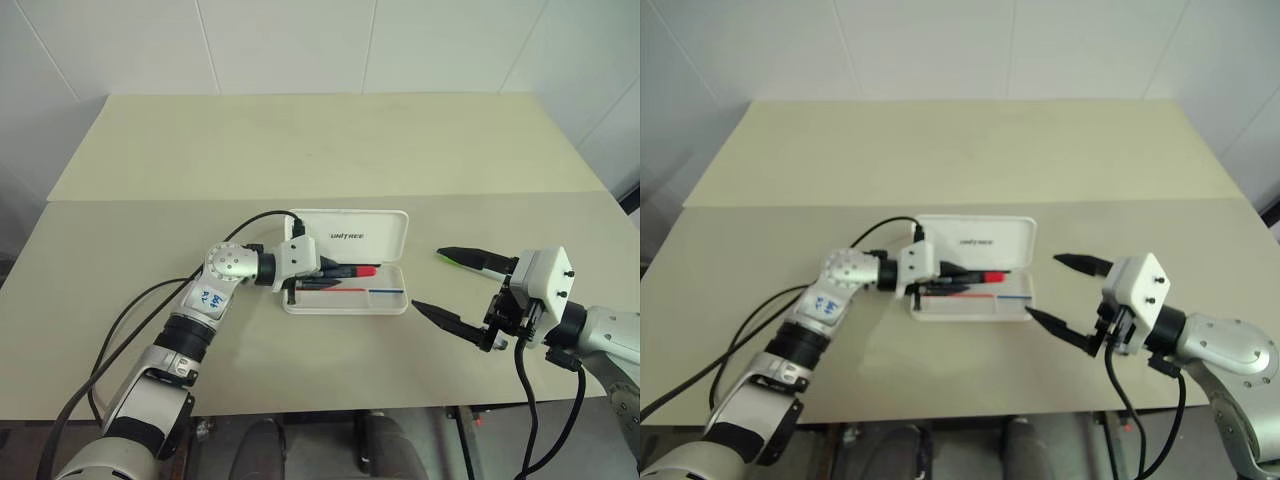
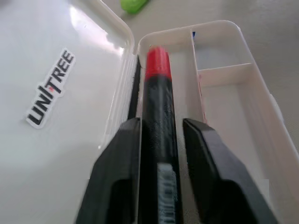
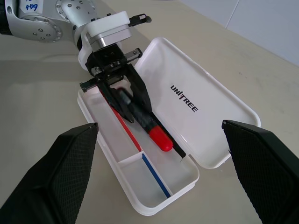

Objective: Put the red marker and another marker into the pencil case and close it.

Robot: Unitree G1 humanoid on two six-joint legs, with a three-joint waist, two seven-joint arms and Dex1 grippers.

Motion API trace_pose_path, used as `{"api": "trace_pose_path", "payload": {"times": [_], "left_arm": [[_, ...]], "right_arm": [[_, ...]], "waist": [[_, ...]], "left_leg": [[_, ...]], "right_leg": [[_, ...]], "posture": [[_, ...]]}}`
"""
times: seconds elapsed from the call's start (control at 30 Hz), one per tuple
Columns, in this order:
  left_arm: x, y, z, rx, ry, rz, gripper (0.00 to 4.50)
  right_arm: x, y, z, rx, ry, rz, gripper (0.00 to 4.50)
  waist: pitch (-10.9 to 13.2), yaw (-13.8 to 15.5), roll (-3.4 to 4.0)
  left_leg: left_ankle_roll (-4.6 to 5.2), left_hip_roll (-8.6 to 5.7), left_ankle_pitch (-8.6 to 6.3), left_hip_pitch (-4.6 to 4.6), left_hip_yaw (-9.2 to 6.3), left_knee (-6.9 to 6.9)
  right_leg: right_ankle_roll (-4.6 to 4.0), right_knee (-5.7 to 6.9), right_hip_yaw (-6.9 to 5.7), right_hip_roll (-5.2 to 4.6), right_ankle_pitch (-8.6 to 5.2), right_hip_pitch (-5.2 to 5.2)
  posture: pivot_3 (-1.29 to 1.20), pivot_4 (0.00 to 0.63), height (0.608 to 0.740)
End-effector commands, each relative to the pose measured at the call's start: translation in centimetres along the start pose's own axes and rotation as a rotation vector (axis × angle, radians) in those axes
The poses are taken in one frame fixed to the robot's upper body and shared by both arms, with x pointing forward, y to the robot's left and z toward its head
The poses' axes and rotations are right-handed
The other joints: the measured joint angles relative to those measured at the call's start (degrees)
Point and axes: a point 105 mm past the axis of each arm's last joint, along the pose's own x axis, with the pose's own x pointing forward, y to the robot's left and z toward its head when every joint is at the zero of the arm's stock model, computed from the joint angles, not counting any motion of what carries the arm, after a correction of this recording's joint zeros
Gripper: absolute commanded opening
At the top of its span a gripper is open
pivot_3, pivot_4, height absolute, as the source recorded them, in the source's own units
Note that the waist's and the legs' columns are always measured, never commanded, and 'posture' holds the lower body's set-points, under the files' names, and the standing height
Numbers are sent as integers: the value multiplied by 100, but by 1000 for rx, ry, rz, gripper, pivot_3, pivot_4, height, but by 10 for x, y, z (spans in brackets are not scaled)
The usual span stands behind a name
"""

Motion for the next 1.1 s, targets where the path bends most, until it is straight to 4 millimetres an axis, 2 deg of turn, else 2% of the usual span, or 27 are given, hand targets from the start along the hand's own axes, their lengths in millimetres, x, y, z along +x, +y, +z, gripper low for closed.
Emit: {"api": "trace_pose_path", "payload": {"times": [0.03, 0.17, 0.2, 0.4, 0.53, 0.83, 1.0, 1.1], "left_arm": [[1, 3, 10, 52, -23, -4, 3024], [-4, -6, 22, 36, -73, -36, 4419], [-6, -7, 25, 35, -81, -39, 4467], [-23, -20, 40, -14, -123, -71, 4467], [-36, -24, 50, -57, -150, -56, 4467], [-50, -27, 70, -123, -179, 19, 4467], [-54, -27, 80, -121, -198, 37, 4467], [-56, -27, 83, -120, -209, 42, 4467]], "right_arm": [[0, 2, 14, -43, -41, 2, 4500], [0, 2, 12, -38, -41, 4, 4500], [0, 2, 11, -34, -40, 5, 4500], [0, -1, 4, -7, -36, 8, 4500], [-5, -12, -7, 19, -13, -6, 4500], [-41, -70, -49, 41, 162, -86, 4500], [-46, -102, -69, 47, 216, -110, 4500], [-42, -111, -79, 73, 235, -95, 4500]], "waist": [[0, 1, 0], [0, 1, 0], [0, 0, 0], [0, -11, 0], [1, -20, -1], [1, -23, -2], [3, -82, -3], [3, -85, -3]], "left_leg": [[0, 0, 0, 0, 0, 0], [3, 0, -2, -1, 0, -1], [4, 0, -3, -1, 0, -2], [8, 0, -5, 3, 0, 1], [9, 0, -4, 10, 0, 9], [13, -2, -2, 11, 1, 17], [15, -2, -1, 22, 1, 11], [18, -3, 1, 22, 2, 11]], "right_leg": [[0, 0, 0, 0, 0, 0], [3, 1, 0, 0, 1, 0], [3, 1, 0, 0, 1, 0], [4, 15, 1, 1, 1, -1], [2, 26, 5, 0, 0, 2], [1, 34, 11, 0, -1, 2], [4, 41, 16, 6, -3, 1], [7, 45, 19, 6, -5, 1]], "posture": [[0, 150, 740], [0, 150, 740], [0, 150, 740], [0, 150, 740], [0, 150, 740], [0, 150, 740], [0, 150, 740], [0, 150, 740]]}}
